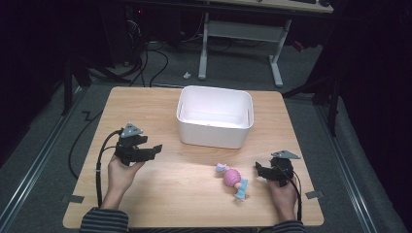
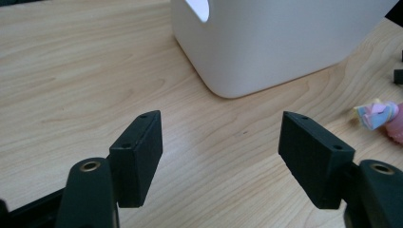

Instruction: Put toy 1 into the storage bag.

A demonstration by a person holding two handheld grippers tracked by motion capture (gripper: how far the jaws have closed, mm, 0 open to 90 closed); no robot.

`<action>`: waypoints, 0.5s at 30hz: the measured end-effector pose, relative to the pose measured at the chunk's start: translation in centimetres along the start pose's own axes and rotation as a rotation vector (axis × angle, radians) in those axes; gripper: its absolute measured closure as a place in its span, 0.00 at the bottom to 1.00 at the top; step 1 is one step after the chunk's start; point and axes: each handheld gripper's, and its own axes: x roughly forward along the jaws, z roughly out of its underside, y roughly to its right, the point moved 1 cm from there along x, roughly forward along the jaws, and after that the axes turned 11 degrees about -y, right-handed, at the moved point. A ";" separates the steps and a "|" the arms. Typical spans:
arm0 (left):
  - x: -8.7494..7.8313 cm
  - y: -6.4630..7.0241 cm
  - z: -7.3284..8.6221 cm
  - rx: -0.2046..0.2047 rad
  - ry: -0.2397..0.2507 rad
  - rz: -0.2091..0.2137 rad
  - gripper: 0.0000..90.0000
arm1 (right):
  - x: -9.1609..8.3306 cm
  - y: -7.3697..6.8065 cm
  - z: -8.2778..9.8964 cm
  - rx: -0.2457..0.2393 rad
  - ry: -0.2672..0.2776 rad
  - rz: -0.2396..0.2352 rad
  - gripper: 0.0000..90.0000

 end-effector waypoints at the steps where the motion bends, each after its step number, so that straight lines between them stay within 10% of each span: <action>1: 0.2 0.0 0.2 -0.003 -0.004 0.001 0.35 | 0.0 0.0 0.0 0.000 0.000 0.000 0.23; 15: 2.5 0.4 1.9 -0.016 -0.035 -0.007 0.35 | 0.0 0.0 0.0 0.000 0.000 0.000 0.23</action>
